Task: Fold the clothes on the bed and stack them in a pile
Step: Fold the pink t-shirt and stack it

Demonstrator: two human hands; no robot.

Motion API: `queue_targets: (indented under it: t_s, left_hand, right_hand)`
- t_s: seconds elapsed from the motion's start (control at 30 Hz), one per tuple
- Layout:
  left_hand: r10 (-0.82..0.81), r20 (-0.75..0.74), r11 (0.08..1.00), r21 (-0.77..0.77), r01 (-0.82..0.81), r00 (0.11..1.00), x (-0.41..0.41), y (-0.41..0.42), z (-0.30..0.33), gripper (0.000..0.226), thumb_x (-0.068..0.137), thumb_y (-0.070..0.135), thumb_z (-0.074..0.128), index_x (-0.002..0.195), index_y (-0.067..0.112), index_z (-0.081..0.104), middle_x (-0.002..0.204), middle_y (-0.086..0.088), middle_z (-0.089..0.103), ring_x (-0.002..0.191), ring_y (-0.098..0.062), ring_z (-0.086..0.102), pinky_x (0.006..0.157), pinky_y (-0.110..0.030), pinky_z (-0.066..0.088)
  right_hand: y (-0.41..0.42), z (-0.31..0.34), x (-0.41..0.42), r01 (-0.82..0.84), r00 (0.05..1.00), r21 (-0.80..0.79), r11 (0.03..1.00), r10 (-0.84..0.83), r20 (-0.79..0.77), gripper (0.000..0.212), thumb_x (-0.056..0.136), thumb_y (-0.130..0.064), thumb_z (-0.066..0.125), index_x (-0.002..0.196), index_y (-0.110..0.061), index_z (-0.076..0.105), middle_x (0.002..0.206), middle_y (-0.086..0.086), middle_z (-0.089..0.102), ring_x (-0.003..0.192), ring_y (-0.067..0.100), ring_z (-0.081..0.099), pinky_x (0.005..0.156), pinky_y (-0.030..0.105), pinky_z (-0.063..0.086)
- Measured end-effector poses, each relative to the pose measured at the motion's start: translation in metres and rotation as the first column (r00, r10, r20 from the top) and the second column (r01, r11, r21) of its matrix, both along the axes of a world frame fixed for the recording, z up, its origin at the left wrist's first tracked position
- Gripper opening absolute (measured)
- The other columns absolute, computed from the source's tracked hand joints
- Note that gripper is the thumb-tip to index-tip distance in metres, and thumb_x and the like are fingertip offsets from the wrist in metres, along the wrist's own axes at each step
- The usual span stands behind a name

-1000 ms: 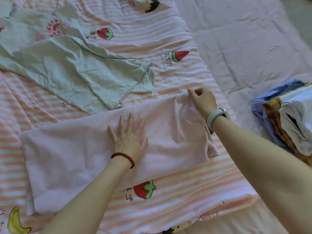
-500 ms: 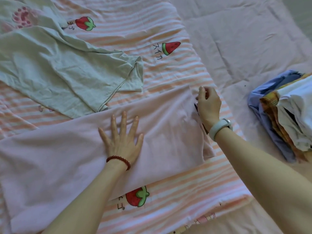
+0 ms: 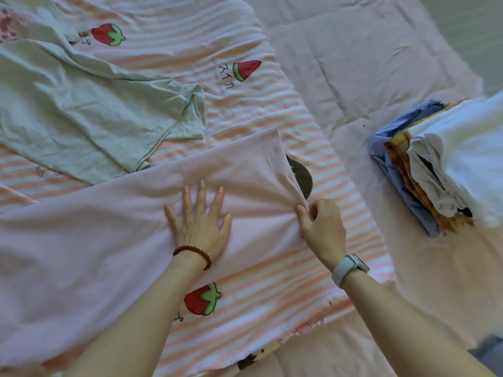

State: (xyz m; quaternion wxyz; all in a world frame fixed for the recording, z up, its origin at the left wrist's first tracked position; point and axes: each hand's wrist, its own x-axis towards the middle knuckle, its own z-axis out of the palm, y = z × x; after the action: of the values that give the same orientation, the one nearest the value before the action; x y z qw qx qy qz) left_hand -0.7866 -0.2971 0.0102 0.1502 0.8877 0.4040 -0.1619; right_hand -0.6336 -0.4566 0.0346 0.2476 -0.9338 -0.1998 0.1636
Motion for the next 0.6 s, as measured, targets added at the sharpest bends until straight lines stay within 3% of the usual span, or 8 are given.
queue_targets:
  t_s: [0.13, 0.23, 0.3, 0.37, 0.43, 0.5, 0.57, 0.6]
  left_hand:
    - [-0.001, 0.059, 1.000, 0.014, 0.001, 0.998, -0.016, -0.011, 0.010, 0.062, 0.093, 0.052, 0.024, 0.145, 0.041, -0.006, 0.154, 0.003, -0.022, 0.139, -0.024, -0.026, 0.107, -0.059, -0.014]
    - [-0.023, -0.018, 1.000, 0.016, 0.023, 1.000, -0.038, -0.029, 0.010, 0.062, 0.093, 0.055, 0.022, 0.144, 0.042, -0.009, 0.154, 0.001, -0.023, 0.139, -0.026, -0.027, 0.106, -0.060, -0.014]
    - [-0.039, -0.089, 0.999, -0.025, 0.037, 0.995, -0.044, -0.033, 0.008, 0.060, 0.093, 0.057, 0.018, 0.144, 0.042, -0.010, 0.154, 0.001, -0.024, 0.139, -0.027, -0.027, 0.106, -0.062, -0.011]
    - [-0.048, -0.108, 0.994, -0.101, 0.037, 0.993, -0.042, -0.026, 0.008, 0.060, 0.094, 0.056, 0.020, 0.145, 0.042, -0.008, 0.154, 0.001, -0.023, 0.139, -0.027, -0.026, 0.106, -0.063, -0.009]
    - [-0.035, -0.059, 0.981, -0.191, 0.023, 0.998, -0.041, -0.015, 0.014, 0.056, 0.096, 0.049, 0.028, 0.147, 0.039, 0.007, 0.156, 0.002, -0.015, 0.142, -0.025, -0.019, 0.109, -0.059, -0.005]
    - [0.105, 0.131, 0.946, -0.318, -0.059, 0.986, -0.049, -0.006, 0.026, 0.046, 0.098, 0.037, 0.037, 0.143, 0.030, 0.032, 0.157, -0.001, 0.006, 0.144, -0.021, -0.001, 0.114, -0.045, 0.004]
    - [0.406, 0.358, 0.843, -0.503, -0.192, 0.841, -0.073, 0.001, 0.041, 0.033, 0.097, 0.026, 0.044, 0.129, 0.022, 0.052, 0.147, -0.002, 0.034, 0.138, -0.018, 0.025, 0.110, -0.031, 0.021]
    - [0.536, 0.402, 0.779, -0.573, -0.252, 0.742, -0.091, 0.004, 0.049, 0.026, 0.096, 0.022, 0.046, 0.119, 0.022, 0.058, 0.137, 0.000, 0.045, 0.132, -0.017, 0.036, 0.105, -0.027, 0.028]
  right_hand:
    - [0.002, 0.007, 0.001, 0.148, 0.957, 0.061, 0.987, -0.127, -0.259, 0.027, 0.083, -0.039, 0.059, 0.096, -0.018, 0.051, 0.090, -0.005, 0.054, 0.090, 0.019, 0.053, 0.078, 0.037, 0.045]
    - [0.005, 0.010, -0.004, 0.188, 0.910, 0.037, 0.981, -0.161, -0.381, 0.026, 0.082, -0.034, 0.060, 0.100, -0.018, 0.050, 0.084, -0.010, 0.054, 0.082, 0.019, 0.056, 0.071, 0.034, 0.045]
    - [0.008, 0.012, -0.010, 0.211, 0.876, 0.103, 0.972, -0.141, -0.462, 0.010, 0.083, -0.021, 0.056, 0.086, -0.013, 0.050, 0.073, -0.001, 0.049, 0.072, 0.022, 0.049, 0.065, 0.032, 0.039]
    - [0.011, 0.019, -0.015, 0.244, 0.848, 0.201, 0.949, -0.108, -0.519, 0.015, 0.083, -0.009, 0.051, 0.070, -0.008, 0.045, 0.064, 0.007, 0.036, 0.065, 0.021, 0.037, 0.060, 0.034, 0.031]
    - [0.016, 0.032, -0.021, 0.257, 0.858, 0.278, 0.926, -0.086, -0.507, 0.020, 0.083, -0.004, 0.048, 0.064, -0.005, 0.042, 0.062, 0.006, 0.031, 0.064, 0.020, 0.030, 0.058, 0.034, 0.026]
    - [0.026, 0.049, -0.033, 0.195, 0.903, 0.334, 0.922, -0.036, -0.428, 0.029, 0.082, -0.001, 0.048, 0.057, -0.010, 0.036, 0.055, -0.003, 0.030, 0.059, 0.017, 0.028, 0.055, 0.030, 0.023]
    - [0.043, 0.071, -0.053, 0.063, 0.948, 0.369, 0.927, 0.060, -0.312, 0.037, 0.083, 0.000, 0.049, 0.054, -0.018, 0.034, 0.049, -0.011, 0.031, 0.052, 0.011, 0.027, 0.052, 0.026, 0.023]
    - [0.053, 0.081, -0.067, -0.024, 0.961, 0.378, 0.925, 0.126, -0.248, 0.036, 0.084, -0.001, 0.050, 0.055, -0.017, 0.036, 0.051, -0.008, 0.034, 0.051, 0.009, 0.029, 0.052, 0.025, 0.024]
